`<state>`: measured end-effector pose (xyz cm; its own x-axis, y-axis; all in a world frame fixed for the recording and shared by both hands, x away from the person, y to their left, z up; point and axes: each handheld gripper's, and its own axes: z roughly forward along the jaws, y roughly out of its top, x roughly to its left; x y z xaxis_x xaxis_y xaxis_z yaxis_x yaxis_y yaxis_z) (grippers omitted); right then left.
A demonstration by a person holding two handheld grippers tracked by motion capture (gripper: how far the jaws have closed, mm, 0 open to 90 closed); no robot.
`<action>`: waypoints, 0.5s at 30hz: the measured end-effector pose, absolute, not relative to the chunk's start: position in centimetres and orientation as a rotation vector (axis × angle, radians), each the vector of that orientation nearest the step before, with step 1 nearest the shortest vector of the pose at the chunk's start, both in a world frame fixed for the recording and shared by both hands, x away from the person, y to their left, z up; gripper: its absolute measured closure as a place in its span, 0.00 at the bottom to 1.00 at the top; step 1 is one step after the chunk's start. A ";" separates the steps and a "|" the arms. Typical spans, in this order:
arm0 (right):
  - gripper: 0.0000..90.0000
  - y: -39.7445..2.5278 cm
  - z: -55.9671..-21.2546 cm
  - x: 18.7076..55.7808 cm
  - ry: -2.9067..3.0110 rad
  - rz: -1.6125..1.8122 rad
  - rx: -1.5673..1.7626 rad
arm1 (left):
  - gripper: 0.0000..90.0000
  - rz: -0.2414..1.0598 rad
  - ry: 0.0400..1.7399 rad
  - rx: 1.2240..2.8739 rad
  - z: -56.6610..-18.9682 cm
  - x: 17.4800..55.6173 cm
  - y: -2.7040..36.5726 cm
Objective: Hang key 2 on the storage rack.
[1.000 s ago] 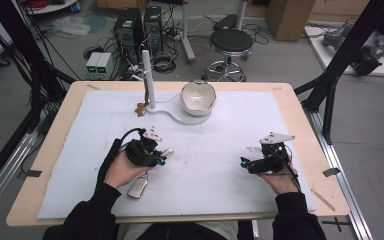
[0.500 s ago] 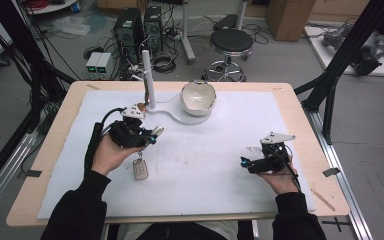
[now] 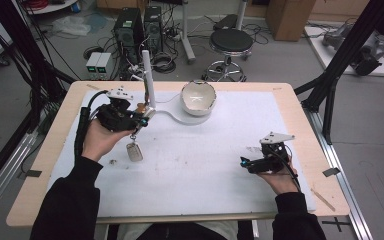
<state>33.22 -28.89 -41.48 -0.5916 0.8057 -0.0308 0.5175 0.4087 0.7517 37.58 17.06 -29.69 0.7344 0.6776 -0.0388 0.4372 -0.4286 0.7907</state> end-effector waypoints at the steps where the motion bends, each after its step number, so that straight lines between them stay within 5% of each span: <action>1: 0.01 -28.9 -41.5 33.2 2.281 1.013 1.134 | 0.83 0.365 0.838 2.088 -29.4 37.7 17.1; 15: 0.01 -28.9 -41.5 33.3 2.280 1.010 1.136 | 0.83 0.424 0.834 2.022 -25.7 40.1 17.6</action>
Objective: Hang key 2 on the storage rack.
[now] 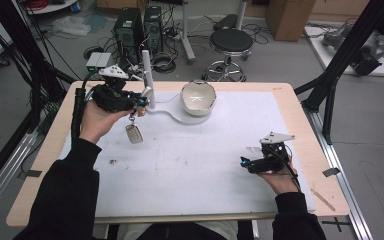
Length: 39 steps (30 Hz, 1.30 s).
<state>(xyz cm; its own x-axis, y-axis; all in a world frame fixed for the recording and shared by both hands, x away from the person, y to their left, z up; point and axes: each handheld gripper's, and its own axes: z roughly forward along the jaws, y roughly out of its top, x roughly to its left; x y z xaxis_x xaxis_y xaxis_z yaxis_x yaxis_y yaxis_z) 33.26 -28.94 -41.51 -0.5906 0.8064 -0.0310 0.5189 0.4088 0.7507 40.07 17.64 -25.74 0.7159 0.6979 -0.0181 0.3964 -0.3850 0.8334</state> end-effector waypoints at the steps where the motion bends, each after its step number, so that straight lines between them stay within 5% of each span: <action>1: 0.01 -28.9 -41.5 33.3 2.280 1.011 1.136 | 0.83 0.431 0.835 2.021 -25.5 40.2 17.7; 39: 0.01 -28.9 -41.5 33.3 2.278 1.012 1.140 | 0.83 0.530 0.874 1.946 -20.7 46.0 17.8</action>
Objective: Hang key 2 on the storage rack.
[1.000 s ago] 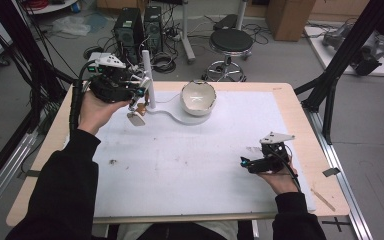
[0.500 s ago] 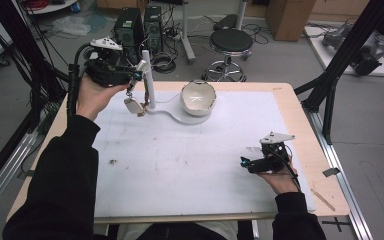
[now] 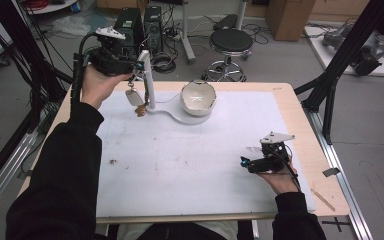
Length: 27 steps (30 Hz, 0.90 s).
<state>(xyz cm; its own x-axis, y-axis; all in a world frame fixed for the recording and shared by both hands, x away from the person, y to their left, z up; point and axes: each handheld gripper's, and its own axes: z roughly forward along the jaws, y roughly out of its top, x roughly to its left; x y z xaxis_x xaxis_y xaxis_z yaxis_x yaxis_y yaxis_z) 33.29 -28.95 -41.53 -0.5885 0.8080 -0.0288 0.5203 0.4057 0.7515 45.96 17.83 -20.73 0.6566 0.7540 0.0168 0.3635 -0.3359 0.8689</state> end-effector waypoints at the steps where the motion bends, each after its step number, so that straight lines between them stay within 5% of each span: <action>1: 0.01 -29.0 -41.5 33.3 2.279 1.013 1.139 | 0.83 0.534 0.875 1.948 -20.6 46.1 17.8; 27: 0.01 -29.4 -41.6 33.2 2.268 1.032 1.155 | 0.83 0.624 0.958 1.929 -19.7 50.7 14.6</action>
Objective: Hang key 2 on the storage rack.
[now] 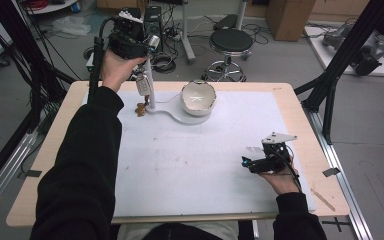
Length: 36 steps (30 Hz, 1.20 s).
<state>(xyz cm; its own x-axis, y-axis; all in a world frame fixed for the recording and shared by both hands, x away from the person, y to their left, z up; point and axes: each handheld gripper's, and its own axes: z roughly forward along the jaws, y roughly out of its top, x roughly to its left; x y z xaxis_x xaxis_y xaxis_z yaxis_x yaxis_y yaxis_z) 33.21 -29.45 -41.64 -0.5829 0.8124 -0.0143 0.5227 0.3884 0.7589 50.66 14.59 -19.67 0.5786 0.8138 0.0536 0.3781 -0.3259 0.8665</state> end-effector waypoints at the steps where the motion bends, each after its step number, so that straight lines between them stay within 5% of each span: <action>1: 0.01 -29.5 -41.6 33.2 2.266 1.032 1.151 | 0.83 0.618 0.961 1.924 -19.7 50.8 14.6; 36: 0.01 -29.8 -41.8 33.1 2.266 1.024 1.157 | 0.83 0.740 1.071 1.893 -21.7 52.4 12.4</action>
<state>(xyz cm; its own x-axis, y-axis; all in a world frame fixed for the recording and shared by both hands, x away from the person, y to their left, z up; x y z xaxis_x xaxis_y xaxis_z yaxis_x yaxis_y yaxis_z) 33.13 -29.77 -41.83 -0.5798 0.8145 -0.0184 0.5245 0.3905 0.7566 52.42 12.41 -21.71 0.4652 0.8803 0.0932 0.3985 -0.3023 0.8659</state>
